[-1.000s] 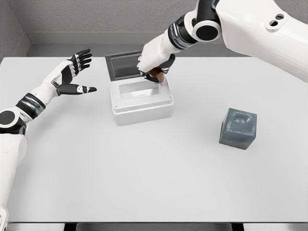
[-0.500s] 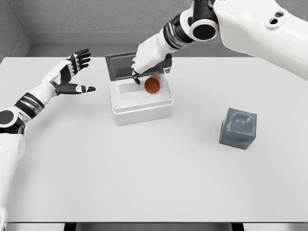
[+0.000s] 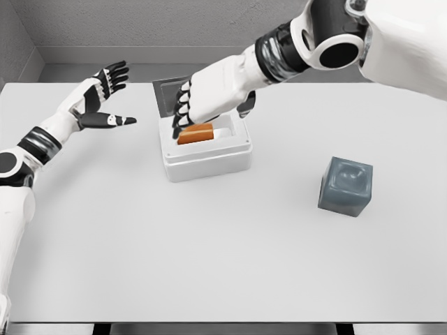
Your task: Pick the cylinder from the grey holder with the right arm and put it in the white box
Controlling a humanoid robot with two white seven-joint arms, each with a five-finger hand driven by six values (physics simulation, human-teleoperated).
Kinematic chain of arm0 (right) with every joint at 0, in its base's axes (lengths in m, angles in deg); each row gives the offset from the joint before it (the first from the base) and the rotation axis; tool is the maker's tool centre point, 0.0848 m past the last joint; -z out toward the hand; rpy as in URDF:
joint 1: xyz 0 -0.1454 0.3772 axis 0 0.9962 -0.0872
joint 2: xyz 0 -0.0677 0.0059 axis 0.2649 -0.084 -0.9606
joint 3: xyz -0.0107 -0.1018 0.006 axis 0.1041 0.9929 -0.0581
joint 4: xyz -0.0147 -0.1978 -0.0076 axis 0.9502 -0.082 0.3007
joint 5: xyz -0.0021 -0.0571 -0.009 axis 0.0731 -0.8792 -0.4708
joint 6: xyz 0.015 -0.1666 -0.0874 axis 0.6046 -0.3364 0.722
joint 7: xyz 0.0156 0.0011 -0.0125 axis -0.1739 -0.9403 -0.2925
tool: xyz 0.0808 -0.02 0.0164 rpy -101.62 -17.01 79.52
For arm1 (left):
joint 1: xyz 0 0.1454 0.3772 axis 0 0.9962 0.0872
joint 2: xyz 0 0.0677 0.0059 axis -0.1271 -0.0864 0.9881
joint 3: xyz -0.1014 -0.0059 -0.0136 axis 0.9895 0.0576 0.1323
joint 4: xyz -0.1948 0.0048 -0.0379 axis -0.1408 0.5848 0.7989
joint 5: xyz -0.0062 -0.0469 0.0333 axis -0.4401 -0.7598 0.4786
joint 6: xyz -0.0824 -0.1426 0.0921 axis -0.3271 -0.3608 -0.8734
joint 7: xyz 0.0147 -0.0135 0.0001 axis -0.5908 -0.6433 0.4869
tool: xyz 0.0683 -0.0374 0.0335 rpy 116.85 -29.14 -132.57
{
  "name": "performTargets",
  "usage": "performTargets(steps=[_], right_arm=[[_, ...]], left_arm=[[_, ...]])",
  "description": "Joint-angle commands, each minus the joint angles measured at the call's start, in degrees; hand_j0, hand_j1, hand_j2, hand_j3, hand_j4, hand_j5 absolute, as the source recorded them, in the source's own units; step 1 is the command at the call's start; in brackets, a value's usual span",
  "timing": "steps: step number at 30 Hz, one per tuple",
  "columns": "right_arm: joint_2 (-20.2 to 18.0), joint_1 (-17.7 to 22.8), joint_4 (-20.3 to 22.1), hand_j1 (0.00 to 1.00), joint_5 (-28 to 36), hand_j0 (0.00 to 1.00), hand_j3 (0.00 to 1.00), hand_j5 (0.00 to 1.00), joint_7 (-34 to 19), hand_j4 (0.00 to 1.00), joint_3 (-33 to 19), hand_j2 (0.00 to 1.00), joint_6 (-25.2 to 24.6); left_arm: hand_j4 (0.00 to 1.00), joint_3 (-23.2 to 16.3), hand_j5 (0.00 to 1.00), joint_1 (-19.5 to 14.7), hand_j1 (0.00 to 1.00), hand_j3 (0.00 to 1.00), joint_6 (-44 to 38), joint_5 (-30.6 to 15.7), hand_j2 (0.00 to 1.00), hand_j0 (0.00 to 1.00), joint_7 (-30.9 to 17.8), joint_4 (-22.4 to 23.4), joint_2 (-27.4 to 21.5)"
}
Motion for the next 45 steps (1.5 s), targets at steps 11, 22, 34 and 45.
performTargets(steps=[11,22,34,45], right_arm=[[-15.44,2.20,0.92,1.00,12.64,1.00,1.00,1.00,1.18,1.00,-0.47,1.00,-0.11],[-24.67,5.45,-2.25,1.00,18.44,1.00,1.00,1.00,1.18,1.00,-0.74,1.00,-0.11],[-26.87,8.00,-2.60,1.00,19.32,1.00,1.00,1.00,1.18,1.00,-1.27,1.00,-0.11],[-26.78,8.26,-2.95,1.00,19.32,1.00,1.00,1.00,1.18,1.00,-1.09,1.00,-0.11]], left_arm=[[1.00,-0.20,1.00,-3.34,1.00,1.00,0.22,-0.57,1.00,1.00,0.00,6.31,3.28],[1.00,-0.29,1.00,-4.83,1.00,1.00,0.31,-0.57,1.00,1.00,0.00,6.75,4.51],[1.00,-0.55,1.00,-4.48,1.00,1.00,1.01,-0.84,1.00,1.00,0.00,5.43,6.10],[1.00,-0.64,1.00,-3.60,1.00,1.00,1.01,-1.10,1.00,1.00,0.00,3.15,6.27]])
